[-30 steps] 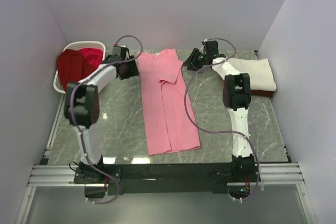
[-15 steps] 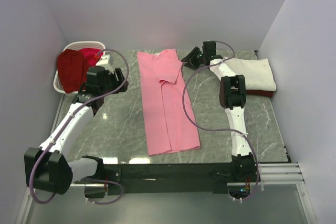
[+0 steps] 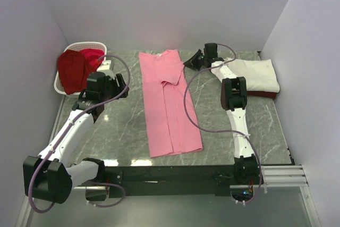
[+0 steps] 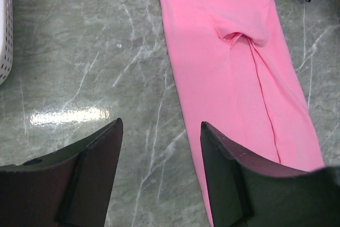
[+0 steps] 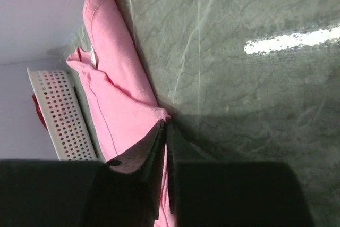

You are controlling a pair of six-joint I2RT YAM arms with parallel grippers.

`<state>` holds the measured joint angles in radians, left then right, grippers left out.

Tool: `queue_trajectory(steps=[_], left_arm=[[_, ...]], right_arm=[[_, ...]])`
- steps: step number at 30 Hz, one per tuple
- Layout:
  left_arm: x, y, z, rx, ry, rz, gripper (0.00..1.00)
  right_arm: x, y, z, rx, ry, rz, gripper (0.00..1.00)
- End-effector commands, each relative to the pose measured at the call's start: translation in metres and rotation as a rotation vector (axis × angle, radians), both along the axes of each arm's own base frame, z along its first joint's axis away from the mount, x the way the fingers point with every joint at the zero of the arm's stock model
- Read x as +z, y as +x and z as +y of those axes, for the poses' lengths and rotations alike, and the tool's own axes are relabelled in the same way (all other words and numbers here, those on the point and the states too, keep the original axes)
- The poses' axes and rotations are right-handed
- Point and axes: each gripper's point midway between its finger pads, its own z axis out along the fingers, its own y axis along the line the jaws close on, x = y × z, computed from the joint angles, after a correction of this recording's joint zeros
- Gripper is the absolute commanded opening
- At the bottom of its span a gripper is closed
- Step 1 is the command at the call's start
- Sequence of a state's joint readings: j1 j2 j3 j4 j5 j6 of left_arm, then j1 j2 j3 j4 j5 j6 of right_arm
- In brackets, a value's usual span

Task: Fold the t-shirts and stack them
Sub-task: Fold the tshirt

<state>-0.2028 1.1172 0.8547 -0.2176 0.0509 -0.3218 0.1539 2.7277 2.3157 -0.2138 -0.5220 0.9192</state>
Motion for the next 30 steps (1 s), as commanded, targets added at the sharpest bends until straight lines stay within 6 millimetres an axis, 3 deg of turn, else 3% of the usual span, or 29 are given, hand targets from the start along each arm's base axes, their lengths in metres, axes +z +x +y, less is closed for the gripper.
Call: queue_trajectory(steps=[1, 7, 15, 25, 30], left_arm=[[0.014, 0.003, 0.001, -0.004, 0.011, -0.066, 0.66], [0.011, 0.002, 0.002, -0.003, 0.017, -0.059, 0.66], [0.011, 0.002, 0.003, -0.005, 0.024, -0.064, 0.66], [0.013, -0.001, 0.001, -0.020, 0.022, -0.069, 0.66], [0.013, -0.001, -0.002, -0.034, 0.017, -0.069, 0.66]], right_arm=[[0.011, 0.009, 0.003, 0.014, -0.008, -0.062, 0.09], [0.046, 0.018, -0.001, 0.033, -0.050, -0.166, 0.00], [0.096, 0.019, 0.000, 0.049, -0.077, -0.272, 0.00], [0.106, -0.014, 0.058, 0.175, -0.175, -0.328, 0.00], [0.114, -0.035, 0.098, 0.235, -0.273, -0.384, 0.01]])
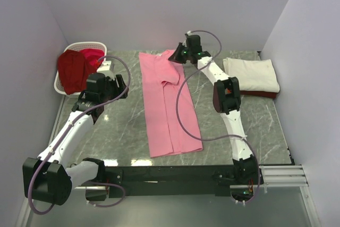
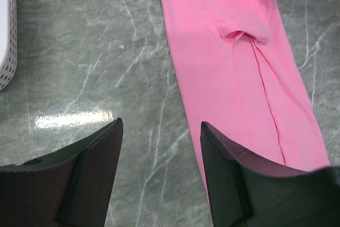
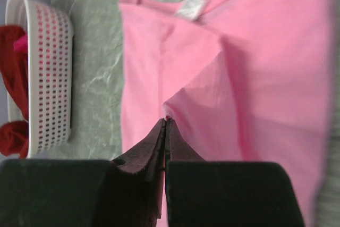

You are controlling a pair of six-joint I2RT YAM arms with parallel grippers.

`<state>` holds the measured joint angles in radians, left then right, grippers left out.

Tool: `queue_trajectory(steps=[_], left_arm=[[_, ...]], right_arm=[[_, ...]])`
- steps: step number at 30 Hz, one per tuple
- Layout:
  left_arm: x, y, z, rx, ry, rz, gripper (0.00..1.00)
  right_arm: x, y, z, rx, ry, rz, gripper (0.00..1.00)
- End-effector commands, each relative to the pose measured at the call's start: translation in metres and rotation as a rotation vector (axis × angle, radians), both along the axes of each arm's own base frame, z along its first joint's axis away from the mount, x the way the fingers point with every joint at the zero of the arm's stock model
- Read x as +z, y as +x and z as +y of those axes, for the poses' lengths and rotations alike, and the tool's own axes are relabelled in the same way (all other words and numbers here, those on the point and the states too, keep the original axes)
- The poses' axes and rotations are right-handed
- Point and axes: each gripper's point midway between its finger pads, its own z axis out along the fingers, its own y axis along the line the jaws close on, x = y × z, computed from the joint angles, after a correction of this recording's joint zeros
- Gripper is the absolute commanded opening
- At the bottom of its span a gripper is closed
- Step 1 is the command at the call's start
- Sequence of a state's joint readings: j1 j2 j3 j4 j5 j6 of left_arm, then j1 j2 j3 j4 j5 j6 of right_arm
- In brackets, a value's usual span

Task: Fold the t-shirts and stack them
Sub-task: Fold the tshirt

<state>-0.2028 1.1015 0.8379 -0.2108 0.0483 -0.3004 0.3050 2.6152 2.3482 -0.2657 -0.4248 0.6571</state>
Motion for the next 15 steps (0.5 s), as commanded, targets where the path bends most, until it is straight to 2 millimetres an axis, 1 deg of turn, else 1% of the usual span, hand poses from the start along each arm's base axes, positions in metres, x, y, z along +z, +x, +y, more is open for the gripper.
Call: queue_trajectory(steps=[1, 2, 3, 4, 5, 6, 7, 10, 13, 14, 15], left_arm=[[0.015, 0.001, -0.004, -0.029, -0.001, -0.059, 0.66], [0.014, 0.001, -0.004, -0.029, 0.000, -0.055, 0.66], [0.015, 0.001, -0.004, -0.030, 0.000, -0.058, 0.66], [0.013, 0.001, -0.004, -0.031, 0.004, -0.056, 0.65], [0.014, 0.001, -0.003, -0.031, 0.003, -0.057, 0.66], [0.014, 0.001, -0.003, -0.032, 0.005, -0.058, 0.66], [0.014, 0.000, -0.004, -0.034, 0.005, -0.058, 0.65], [0.015, 0.001, -0.004, -0.039, 0.004, -0.061, 0.66], [0.015, 0.000, -0.003, -0.039, 0.015, -0.059, 0.66], [0.016, 0.000, -0.003, -0.037, 0.019, -0.062, 0.67], [0.018, 0.000, -0.001, -0.028, 0.022, -0.067, 0.73]], right_arm=[[0.049, -0.015, 0.026, 0.041, -0.082, -0.134, 0.03], [0.050, -0.019, 0.031, 0.045, -0.097, -0.136, 0.04], [0.049, -0.027, 0.044, 0.070, -0.116, -0.149, 0.06], [0.046, -0.031, 0.049, 0.083, -0.131, -0.150, 0.12], [0.046, -0.038, 0.056, 0.099, -0.147, -0.151, 0.15], [0.045, -0.047, 0.068, 0.132, -0.173, -0.169, 0.19], [0.039, -0.055, 0.074, 0.155, -0.191, -0.164, 0.26], [0.049, -0.072, 0.087, 0.207, -0.234, -0.208, 0.29], [0.059, -0.080, 0.085, 0.254, -0.271, -0.247, 0.30], [0.072, -0.085, 0.081, 0.276, -0.287, -0.266, 0.30], [0.078, -0.089, 0.077, 0.339, -0.342, -0.326, 0.30]])
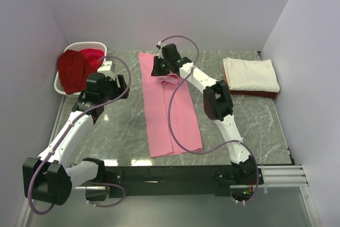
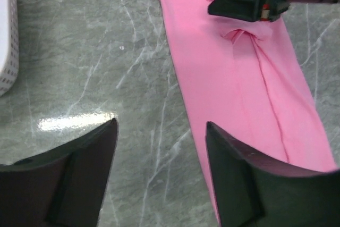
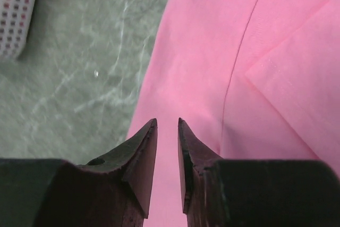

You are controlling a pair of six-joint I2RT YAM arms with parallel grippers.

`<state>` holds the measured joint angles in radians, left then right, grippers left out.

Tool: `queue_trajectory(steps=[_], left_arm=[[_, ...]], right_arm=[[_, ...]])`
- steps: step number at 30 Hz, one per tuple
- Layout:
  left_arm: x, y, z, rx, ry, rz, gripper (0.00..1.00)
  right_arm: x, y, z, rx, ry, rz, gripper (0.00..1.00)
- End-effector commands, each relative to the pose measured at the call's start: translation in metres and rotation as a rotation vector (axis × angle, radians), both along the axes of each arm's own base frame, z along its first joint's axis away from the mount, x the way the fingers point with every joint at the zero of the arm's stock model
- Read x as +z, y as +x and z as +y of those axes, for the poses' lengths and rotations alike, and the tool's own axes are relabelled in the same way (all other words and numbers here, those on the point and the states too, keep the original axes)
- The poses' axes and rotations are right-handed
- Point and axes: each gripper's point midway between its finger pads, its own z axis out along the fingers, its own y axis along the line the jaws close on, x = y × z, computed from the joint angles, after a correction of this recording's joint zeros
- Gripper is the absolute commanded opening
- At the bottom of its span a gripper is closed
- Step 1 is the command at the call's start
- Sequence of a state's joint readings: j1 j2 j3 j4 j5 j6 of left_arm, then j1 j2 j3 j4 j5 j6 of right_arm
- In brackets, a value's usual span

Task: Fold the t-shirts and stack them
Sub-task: Fold the tshirt

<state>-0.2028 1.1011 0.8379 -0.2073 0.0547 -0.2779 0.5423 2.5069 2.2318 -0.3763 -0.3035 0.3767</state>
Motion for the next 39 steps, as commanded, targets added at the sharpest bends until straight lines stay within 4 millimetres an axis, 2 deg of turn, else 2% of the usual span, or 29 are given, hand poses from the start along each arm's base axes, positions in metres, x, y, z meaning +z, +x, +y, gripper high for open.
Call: queue_trajectory(steps=[1, 2, 4, 5, 6, 7, 8, 9, 10, 11, 12, 13, 14, 15, 16, 18, 19, 20, 21, 22, 23, 24, 25, 26, 27, 28, 32, 36, 39], left_arm=[[0.018, 0.000, 0.001, -0.009, 0.011, -0.061, 0.78], [0.021, -0.001, 0.000, -0.020, 0.010, -0.078, 0.89], [0.024, -0.003, -0.009, -0.085, 0.003, -0.105, 0.97], [0.027, -0.012, -0.033, -0.224, -0.045, -0.117, 0.98], [0.027, -0.018, -0.045, -0.306, -0.065, -0.127, 0.97], [0.028, -0.027, -0.062, -0.418, -0.072, -0.149, 0.95], [0.031, -0.036, -0.075, -0.493, -0.071, -0.180, 0.91], [0.026, -0.041, -0.083, -0.518, -0.030, -0.195, 0.89], [0.029, -0.059, -0.108, -0.614, 0.048, -0.254, 0.90], [0.019, -0.069, -0.114, -0.656, 0.126, -0.277, 0.91], [0.016, -0.076, -0.119, -0.682, 0.175, -0.310, 0.91], [0.014, -0.087, -0.127, -0.756, 0.227, -0.364, 0.90], [0.018, -0.108, -0.140, -0.843, 0.233, -0.428, 0.90], [0.001, -0.123, -0.144, -0.907, 0.249, -0.438, 0.90], [0.003, -0.141, -0.153, -0.984, 0.282, -0.508, 0.91], [-0.014, -0.160, -0.157, -1.060, 0.330, -0.517, 0.90], [-0.023, -0.173, -0.160, -1.111, 0.378, -0.511, 0.89], [-0.032, -0.180, -0.161, -1.146, 0.404, -0.489, 0.88], [-0.039, -0.187, -0.162, -1.175, 0.427, -0.471, 0.86], [-0.053, -0.202, -0.166, -1.232, 0.467, -0.441, 0.85], [-0.063, -0.209, -0.167, -1.255, 0.490, -0.422, 0.82], [-0.071, -0.215, -0.168, -1.271, 0.509, -0.404, 0.81], [-0.086, -0.226, -0.171, -1.315, 0.553, -0.373, 0.81], [-0.097, -0.231, -0.170, -1.335, 0.579, -0.355, 0.80], [-0.104, -0.236, -0.171, -1.353, 0.597, -0.342, 0.79], [-0.115, -0.242, -0.173, -1.388, 0.622, -0.314, 0.77], [-0.136, -0.247, -0.173, -1.424, 0.670, -0.258, 0.73], [-0.152, -0.248, -0.171, -1.440, 0.716, -0.214, 0.72], [-0.161, -0.246, -0.169, -1.439, 0.738, -0.201, 0.71]], right_arm=[[0.112, -0.002, -0.023, 0.142, -0.055, -0.282, 0.30], [0.114, -0.018, -0.031, 0.285, -0.125, -0.329, 0.30], [0.141, -0.052, -0.045, 0.436, -0.150, -0.393, 0.30], [0.148, -0.067, -0.055, 0.500, -0.135, -0.410, 0.30], [0.157, -0.074, -0.065, 0.542, -0.160, -0.478, 0.43], [0.162, -0.101, -0.084, 0.554, -0.175, -0.495, 0.46], [0.170, -0.110, -0.092, 0.564, -0.186, -0.553, 0.47], [0.144, -0.127, -0.108, 0.601, -0.244, -0.543, 0.46], [0.173, -0.145, -0.124, 0.574, -0.264, -0.633, 0.46], [0.183, -0.151, -0.130, 0.556, -0.271, -0.700, 0.45], [0.187, -0.159, -0.141, 0.552, -0.298, -0.756, 0.46], [0.182, -0.184, -0.155, 0.548, -0.305, -0.783, 0.50], [0.189, -0.190, -0.159, 0.536, -0.299, -0.849, 0.57], [0.186, -0.199, -0.166, 0.537, -0.285, -0.868, 0.85], [0.171, -0.213, -0.169, 0.553, -0.263, -0.844, 0.98], [0.133, -0.246, -0.174, 0.743, -0.272, -0.747, 1.00], [0.120, -0.269, -0.168, 0.869, -0.211, -0.706, 1.00], [0.098, -0.302, -0.176, 0.966, -0.178, -0.578, 1.00], [0.083, -0.318, -0.180, 1.094, -0.180, -0.615, 1.00], [0.078, -0.340, -0.180, 1.168, -0.138, -0.626, 1.00], [0.070, -0.348, -0.182, 1.202, -0.155, -0.654, 1.00], [0.043, -0.360, -0.188, 1.203, -0.184, -0.614, 1.00], [0.038, -0.364, -0.188, 1.216, -0.275, -0.681, 1.00], [0.035, -0.356, -0.182, 1.194, -0.322, -0.755, 1.00], [0.016, -0.366, -0.185, 1.216, -0.353, -0.748, 1.00], [0.015, -0.366, -0.182, 1.219, -0.402, -0.796, 1.00], [0.000, -0.368, -0.182, 1.248, -0.467, -0.767, 0.98], [-0.025, -0.370, -0.181, 1.280, -0.571, -0.778, 0.96], [-0.029, -0.366, -0.179, 1.279, -0.602, -0.779, 0.94]])
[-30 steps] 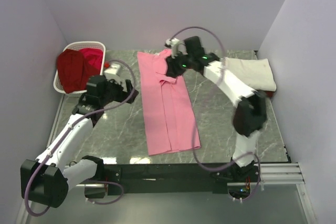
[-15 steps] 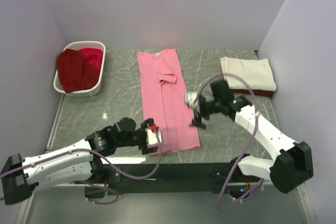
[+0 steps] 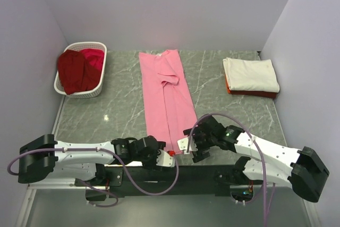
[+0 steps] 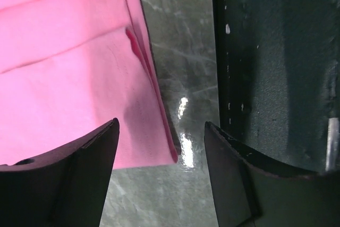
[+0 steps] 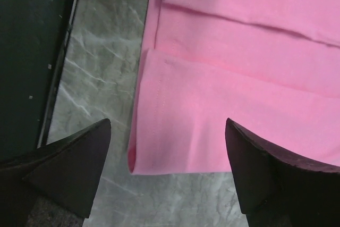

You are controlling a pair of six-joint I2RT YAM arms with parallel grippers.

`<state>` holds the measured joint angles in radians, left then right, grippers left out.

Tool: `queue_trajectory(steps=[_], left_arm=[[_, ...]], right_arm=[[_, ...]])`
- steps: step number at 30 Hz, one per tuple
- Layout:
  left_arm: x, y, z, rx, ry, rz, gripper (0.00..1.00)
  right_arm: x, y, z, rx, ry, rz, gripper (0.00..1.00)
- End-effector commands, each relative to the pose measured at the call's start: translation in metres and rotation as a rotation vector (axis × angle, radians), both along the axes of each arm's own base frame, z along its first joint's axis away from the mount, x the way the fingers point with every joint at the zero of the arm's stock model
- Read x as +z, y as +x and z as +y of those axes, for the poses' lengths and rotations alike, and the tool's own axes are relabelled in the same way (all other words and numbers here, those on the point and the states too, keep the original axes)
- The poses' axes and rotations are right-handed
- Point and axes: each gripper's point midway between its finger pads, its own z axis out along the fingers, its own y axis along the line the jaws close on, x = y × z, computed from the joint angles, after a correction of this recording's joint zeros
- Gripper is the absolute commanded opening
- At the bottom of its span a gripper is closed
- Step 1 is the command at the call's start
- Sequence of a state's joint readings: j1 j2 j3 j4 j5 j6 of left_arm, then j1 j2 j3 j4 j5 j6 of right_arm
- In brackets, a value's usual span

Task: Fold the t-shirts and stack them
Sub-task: Fold the tshirt

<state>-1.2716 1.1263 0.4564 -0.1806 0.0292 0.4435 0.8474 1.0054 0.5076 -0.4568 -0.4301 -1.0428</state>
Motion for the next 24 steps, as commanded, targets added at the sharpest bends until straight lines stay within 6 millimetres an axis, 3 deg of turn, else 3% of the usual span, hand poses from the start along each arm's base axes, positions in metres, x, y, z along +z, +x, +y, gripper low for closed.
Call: queue_trajectory(steps=[1, 10, 14, 18, 21, 24], left_arm=[[-0.005, 0.004, -0.002, -0.006, 0.005, -0.035, 0.70], [-0.025, 0.018, 0.009, 0.040, 0.091, -0.093, 0.61], [-0.032, 0.021, 0.014, 0.045, 0.131, -0.102, 0.51], [-0.032, 0.024, 0.017, 0.051, 0.129, -0.118, 0.43], [-0.033, 0.026, 0.019, 0.057, 0.139, -0.113, 0.35], [-0.034, 0.025, 0.020, 0.051, 0.140, -0.105, 0.26]], right_arm=[[-0.002, 0.021, 0.002, -0.037, -0.024, -0.100, 0.93], [-0.026, 0.015, -0.013, -0.013, -0.111, -0.106, 0.86], [-0.032, 0.014, -0.016, 0.004, -0.121, -0.113, 0.84], [-0.051, 0.014, -0.027, 0.023, -0.185, -0.123, 0.81], [-0.053, 0.015, -0.025, 0.014, -0.189, -0.115, 0.73], [-0.054, 0.018, -0.024, 0.010, -0.200, -0.110, 0.57]])
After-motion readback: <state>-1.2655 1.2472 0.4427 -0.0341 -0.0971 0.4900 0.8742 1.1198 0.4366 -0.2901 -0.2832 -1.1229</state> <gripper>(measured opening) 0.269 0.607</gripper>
